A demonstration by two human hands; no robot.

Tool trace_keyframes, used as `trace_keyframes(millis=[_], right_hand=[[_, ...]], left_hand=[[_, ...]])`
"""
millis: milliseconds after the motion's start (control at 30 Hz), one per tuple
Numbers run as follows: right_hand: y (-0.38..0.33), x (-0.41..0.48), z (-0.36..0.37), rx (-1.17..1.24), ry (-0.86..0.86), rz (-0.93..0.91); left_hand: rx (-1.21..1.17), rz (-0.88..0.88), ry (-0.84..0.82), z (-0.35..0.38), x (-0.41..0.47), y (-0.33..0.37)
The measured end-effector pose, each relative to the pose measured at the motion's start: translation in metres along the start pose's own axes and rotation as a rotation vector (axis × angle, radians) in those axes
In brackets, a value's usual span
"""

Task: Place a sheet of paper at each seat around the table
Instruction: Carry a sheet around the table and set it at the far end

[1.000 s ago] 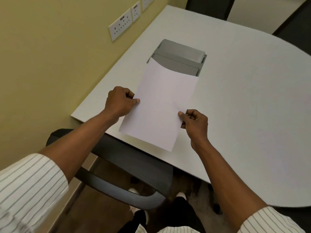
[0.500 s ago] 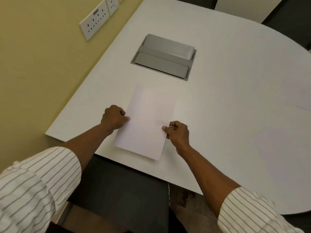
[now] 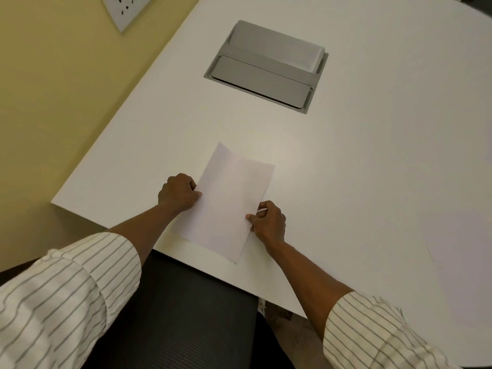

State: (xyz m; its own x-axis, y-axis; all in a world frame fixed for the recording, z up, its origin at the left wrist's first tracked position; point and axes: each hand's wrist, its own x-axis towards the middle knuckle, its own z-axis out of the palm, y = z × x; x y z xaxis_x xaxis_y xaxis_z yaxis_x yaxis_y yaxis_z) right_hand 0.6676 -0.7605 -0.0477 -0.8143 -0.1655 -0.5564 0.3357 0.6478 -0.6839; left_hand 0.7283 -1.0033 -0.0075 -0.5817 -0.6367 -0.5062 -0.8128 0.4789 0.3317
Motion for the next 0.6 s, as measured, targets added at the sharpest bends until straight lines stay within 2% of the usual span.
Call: trace_keyframes(millis=[433,600], right_hand=[[0.001,0.008,0.014,-0.238,0.034,-0.049],[0.003,0.010,0.015,-0.206,0.038,-0.040]], left_hand=[[0.143,-0.090,-0.017,0.004,0.026,-0.004],[0.234,-0.155,-0.035,0.005,0.032,-0.002]])
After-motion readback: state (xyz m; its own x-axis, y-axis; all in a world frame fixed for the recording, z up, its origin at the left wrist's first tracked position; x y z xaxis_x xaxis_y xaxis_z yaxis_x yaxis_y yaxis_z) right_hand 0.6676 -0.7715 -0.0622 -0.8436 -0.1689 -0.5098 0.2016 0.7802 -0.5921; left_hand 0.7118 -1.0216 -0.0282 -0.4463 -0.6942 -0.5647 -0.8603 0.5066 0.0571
